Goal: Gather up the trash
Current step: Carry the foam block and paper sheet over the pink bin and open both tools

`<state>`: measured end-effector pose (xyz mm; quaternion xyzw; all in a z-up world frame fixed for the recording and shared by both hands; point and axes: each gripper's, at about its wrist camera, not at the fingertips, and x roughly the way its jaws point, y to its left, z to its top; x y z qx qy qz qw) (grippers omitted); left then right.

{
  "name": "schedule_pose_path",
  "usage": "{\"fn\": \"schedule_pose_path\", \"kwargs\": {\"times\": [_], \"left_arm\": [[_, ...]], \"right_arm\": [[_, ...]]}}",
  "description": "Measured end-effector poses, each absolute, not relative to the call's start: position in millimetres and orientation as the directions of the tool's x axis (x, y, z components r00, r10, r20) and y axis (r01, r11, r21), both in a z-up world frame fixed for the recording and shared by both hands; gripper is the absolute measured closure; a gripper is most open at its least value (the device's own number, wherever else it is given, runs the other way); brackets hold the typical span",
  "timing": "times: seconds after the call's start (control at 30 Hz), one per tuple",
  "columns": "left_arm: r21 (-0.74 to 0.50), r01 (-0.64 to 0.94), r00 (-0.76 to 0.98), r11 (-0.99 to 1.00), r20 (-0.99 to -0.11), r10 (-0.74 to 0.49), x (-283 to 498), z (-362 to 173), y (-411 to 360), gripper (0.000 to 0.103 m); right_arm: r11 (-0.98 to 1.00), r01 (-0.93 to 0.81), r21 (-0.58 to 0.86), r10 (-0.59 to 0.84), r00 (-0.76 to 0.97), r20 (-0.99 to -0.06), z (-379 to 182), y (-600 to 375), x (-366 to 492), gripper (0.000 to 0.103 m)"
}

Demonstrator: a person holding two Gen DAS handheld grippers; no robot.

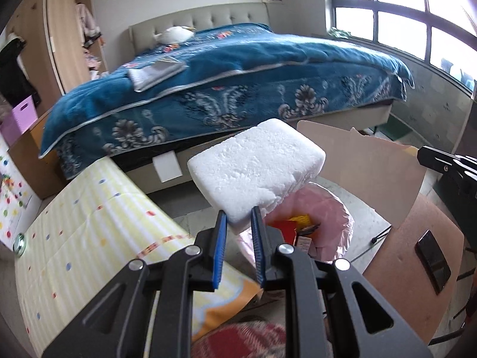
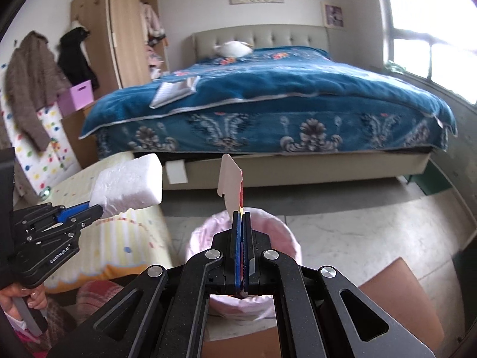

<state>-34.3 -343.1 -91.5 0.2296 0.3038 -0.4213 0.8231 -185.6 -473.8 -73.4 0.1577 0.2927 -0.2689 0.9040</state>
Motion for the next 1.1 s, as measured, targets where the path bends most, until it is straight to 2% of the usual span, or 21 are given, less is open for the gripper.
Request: {"fn": "schedule_pose_path", "kwargs": {"times": [0.23,0.33,0.37,0.4,0.47,0.57,0.63,0.77,0.87,0.93,1.0,1.1], "left_arm": [[0.132,0.852,0.432,0.507,-0.724,-0.538,-26.7,-106.4,-381.8,0.087],[0.132,0.856,0.418,0.499,-0.746,-0.519,-19.5,-118.0,-399.9,0.084],[0.132,0.855,0.416,0.501,-0.752,-0.511,-17.0,-122.0,-404.8,0.080],[0.129,0.857,0.410,0.500,-0.759,-0.506,-14.9,-125.3,-408.9,0.065],[0.115,0.855,0.398,0.506,-0.770,-0.498,-9.3,-132.7,-413.7,0.046],[0.096,0.848,0.392,0.521,-0.774,-0.497,-3.3,-135.7,-407.4,0.039],[0.095,0.840,0.400,0.534,-0.772,-0.493,1.0,-135.2,-397.9,0.036],[0.077,0.816,0.412,0.573,-0.773,-0.483,5.6,-129.9,-367.9,0.028],[0.062,0.797,0.420,0.601,-0.771,-0.478,4.9,-123.5,-344.0,0.023],[0.056,0.787,0.426,0.614,-0.770,-0.475,4.4,-118.8,-332.4,0.019],[0.057,0.775,0.443,0.630,-0.760,-0.476,2.1,-110.2,-315.9,0.016],[0.055,0.751,0.478,0.658,-0.732,-0.485,-1.5,-92.2,-290.9,0.010]], "right_arm": [[0.789,0.606,0.099,-0.402,0.631,-0.663,-91.4,-506.4,-185.4,0.103],[0.785,0.615,0.068,-0.417,0.606,-0.677,-96.9,-510.9,-173.9,0.103],[0.787,0.615,0.059,-0.418,0.600,-0.683,-100.4,-512.7,-168.5,0.103],[0.787,0.614,0.055,-0.416,0.596,-0.687,-102.2,-509.8,-164.4,0.103],[0.792,0.608,0.051,-0.399,0.580,-0.710,-113.0,-518.3,-153.7,0.100],[0.786,0.614,0.068,-0.387,0.576,-0.720,-117.2,-522.4,-151.5,0.093],[0.789,0.610,0.079,-0.379,0.583,-0.719,-117.9,-520.4,-155.3,0.082],[0.791,0.601,0.109,-0.344,0.585,-0.735,-120.0,-513.2,-161.8,0.066],[0.796,0.592,0.123,-0.324,0.589,-0.740,-117.2,-500.9,-163.3,0.051],[0.804,0.584,0.116,-0.322,0.591,-0.740,-113.9,-494.1,-164.6,0.034],[0.818,0.565,0.110,-0.317,0.602,-0.733,-106.5,-480.0,-162.6,0.024],[0.827,0.552,0.105,-0.318,0.615,-0.722,-100.5,-467.9,-161.6,0.015]]}}
